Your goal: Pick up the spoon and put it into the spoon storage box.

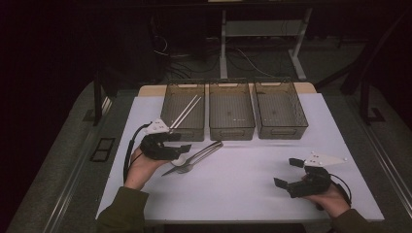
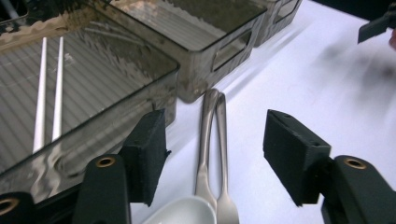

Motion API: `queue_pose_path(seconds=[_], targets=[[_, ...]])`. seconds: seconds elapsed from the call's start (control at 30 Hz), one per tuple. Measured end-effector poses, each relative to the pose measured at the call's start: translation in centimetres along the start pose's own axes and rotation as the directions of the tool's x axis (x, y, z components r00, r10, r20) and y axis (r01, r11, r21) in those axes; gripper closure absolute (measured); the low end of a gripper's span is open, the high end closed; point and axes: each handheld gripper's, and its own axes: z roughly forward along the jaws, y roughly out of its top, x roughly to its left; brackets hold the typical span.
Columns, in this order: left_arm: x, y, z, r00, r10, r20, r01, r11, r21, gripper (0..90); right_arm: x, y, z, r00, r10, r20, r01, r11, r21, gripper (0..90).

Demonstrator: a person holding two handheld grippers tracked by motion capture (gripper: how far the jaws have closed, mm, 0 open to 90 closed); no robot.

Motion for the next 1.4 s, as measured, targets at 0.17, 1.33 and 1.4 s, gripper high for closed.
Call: queue_pose_path(seconds=[0.17,1.33,1.4], targets=[[0.1,-1.3,-0.4,0.9991,-0.004,-0.042,0.004,1.0,0.003,48.6,0.0,0.0,-0.1,1.0,0.001,0.002,-0.001,1.0,-0.001,1.1],[7.5,-5.5,1.3,0.9669,-0.099,-0.235,0.133,0.9818,0.135,88.7,0.0,0.0,0.1,1.0,-0.006,0.007,0.006,1.0,0.005,1.0],[7.6,-5.5,1.3,0.9665,-0.098,-0.237,0.135,0.9802,0.145,88.7,0.0,-0.1,0.1,0.9999,-0.008,0.007,0.008,1.0,0.006,1.0]])
